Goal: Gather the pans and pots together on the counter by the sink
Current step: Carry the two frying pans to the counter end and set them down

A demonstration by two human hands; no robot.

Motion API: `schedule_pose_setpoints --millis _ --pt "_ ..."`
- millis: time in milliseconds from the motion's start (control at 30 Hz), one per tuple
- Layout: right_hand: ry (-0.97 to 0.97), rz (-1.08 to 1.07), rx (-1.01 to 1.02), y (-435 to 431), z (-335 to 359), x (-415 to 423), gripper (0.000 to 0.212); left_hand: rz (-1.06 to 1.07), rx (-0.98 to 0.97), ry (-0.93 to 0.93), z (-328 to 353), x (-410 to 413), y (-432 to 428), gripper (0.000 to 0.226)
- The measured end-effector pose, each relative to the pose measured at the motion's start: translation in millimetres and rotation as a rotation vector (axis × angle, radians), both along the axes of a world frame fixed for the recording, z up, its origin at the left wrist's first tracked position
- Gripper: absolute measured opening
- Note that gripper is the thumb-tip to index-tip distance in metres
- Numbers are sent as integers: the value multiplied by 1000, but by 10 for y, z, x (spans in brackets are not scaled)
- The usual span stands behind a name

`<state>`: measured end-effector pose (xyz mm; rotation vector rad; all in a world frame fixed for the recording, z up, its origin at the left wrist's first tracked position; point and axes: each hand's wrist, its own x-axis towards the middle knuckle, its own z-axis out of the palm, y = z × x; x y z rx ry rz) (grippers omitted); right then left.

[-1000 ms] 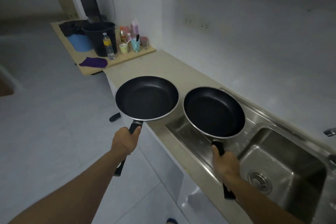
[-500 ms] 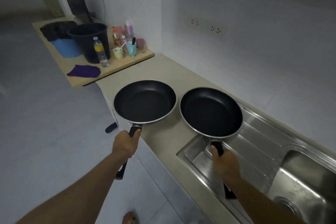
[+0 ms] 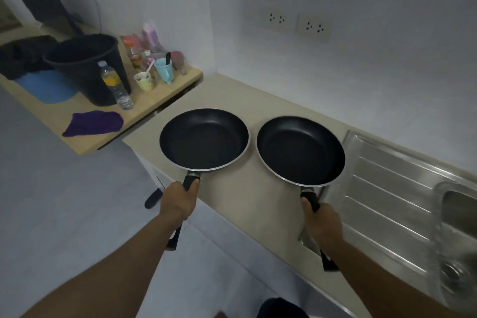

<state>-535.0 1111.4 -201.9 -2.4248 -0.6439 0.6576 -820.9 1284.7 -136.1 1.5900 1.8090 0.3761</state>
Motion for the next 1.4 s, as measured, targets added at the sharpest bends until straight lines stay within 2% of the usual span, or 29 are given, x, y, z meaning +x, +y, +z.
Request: schedule_pose_setpoints --millis 400,867,1200,1400 --pt "12 -76 -37 837 -169 -33 49 -68 -59 -25 -194 88 1006 54" --pt "42 -111 -79 1607 -259 65 46 -144 -77 31 -435 307 1919 58" --pt "131 -165 -42 2035 -306 -246 48 -267 -82 61 -585 334 2697 58" --pt "151 -243 -30 2439 -283 -571 49 -395 -93 176 -640 219 3286 57"
